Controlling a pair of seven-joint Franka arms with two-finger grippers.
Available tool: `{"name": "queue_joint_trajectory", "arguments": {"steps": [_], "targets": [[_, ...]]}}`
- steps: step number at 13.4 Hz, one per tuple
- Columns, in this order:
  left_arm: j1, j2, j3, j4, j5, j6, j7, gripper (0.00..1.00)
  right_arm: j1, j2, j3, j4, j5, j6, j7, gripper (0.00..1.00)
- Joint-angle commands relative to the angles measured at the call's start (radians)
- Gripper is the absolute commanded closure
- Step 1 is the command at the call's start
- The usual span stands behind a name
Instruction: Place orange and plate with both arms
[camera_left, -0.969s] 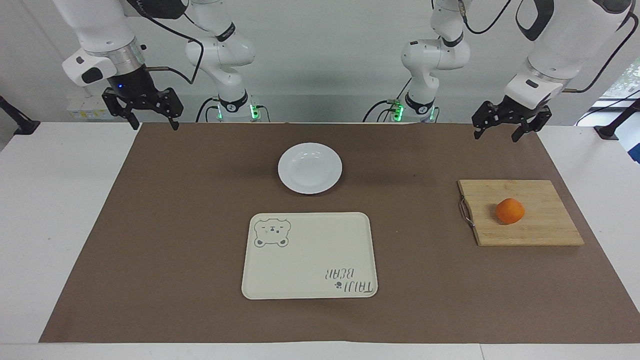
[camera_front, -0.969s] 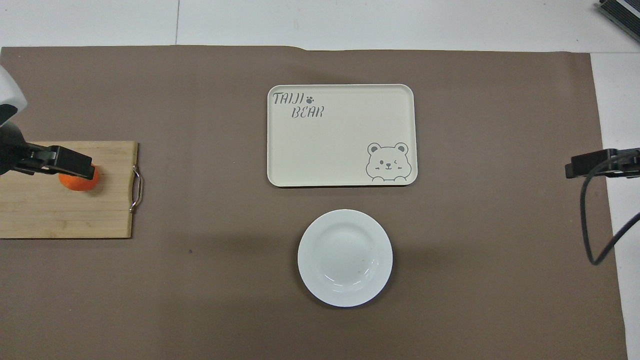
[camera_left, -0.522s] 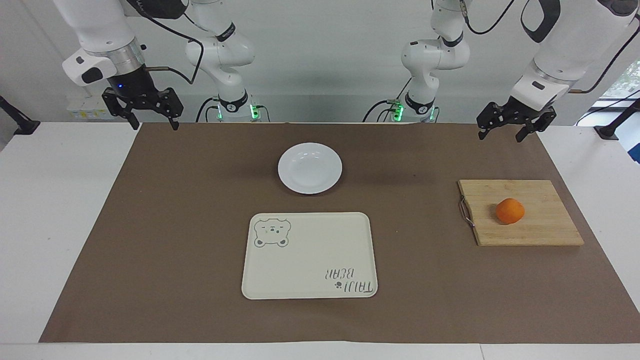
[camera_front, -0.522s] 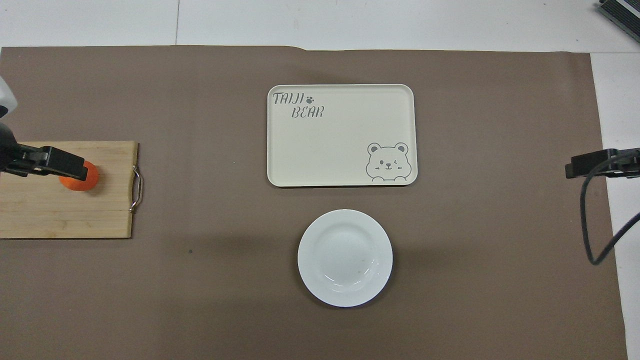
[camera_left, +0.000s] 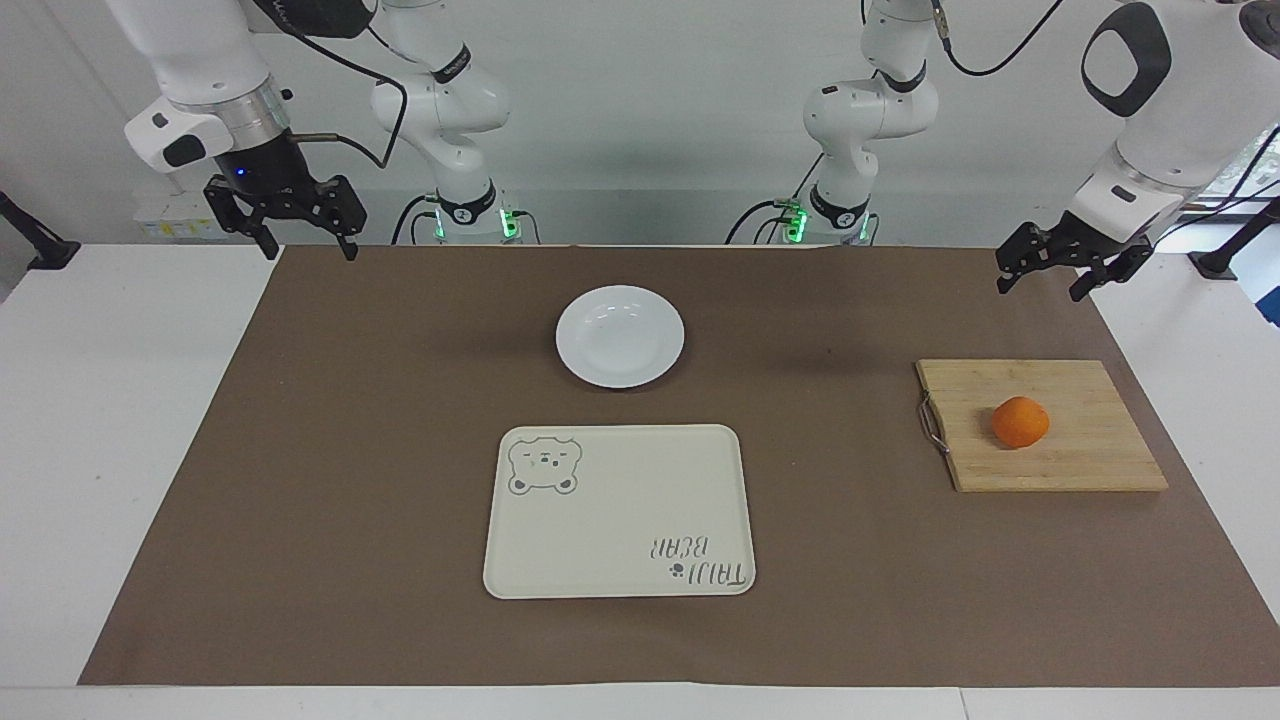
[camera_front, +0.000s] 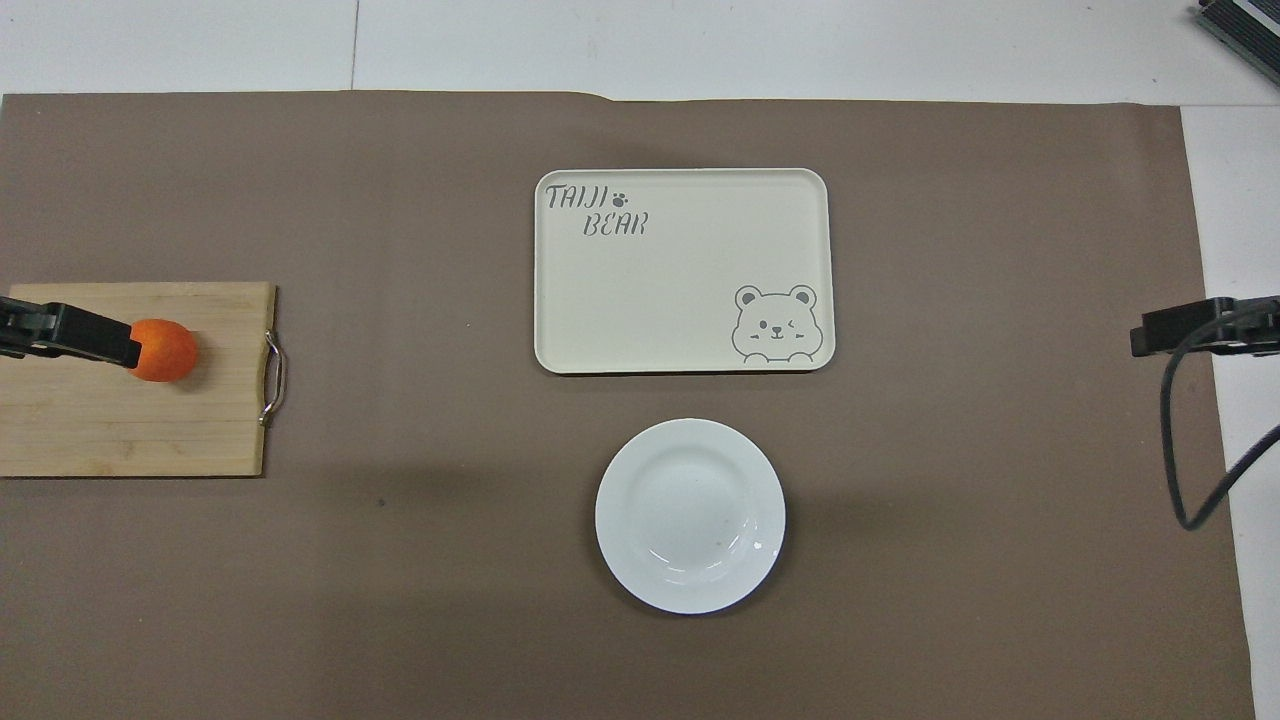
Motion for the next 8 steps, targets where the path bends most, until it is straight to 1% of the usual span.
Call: {"name": "queue_joint_trajectory", "arguments": {"steps": [1, 3, 6, 8], "targets": [[0.046, -0.036, -0.008, -0.084, 0.014, 0.082, 0.067, 0.00, 0.001, 0.002, 0.002, 0.007, -0.009, -0.012, 0.020, 0.00], [0.072, -0.027, -0.008, -0.098, 0.014, 0.118, 0.096, 0.00, 0.001, 0.002, 0.002, 0.007, -0.009, -0.012, 0.020, 0.00], [0.096, -0.016, -0.007, -0.158, 0.014, 0.217, 0.107, 0.00, 0.001, 0.002, 0.002, 0.007, -0.009, -0.012, 0.020, 0.00], [0.102, 0.004, -0.007, -0.166, 0.014, 0.247, 0.127, 0.00, 0.001, 0.002, 0.002, 0.007, -0.009, -0.012, 0.020, 0.00]]}}
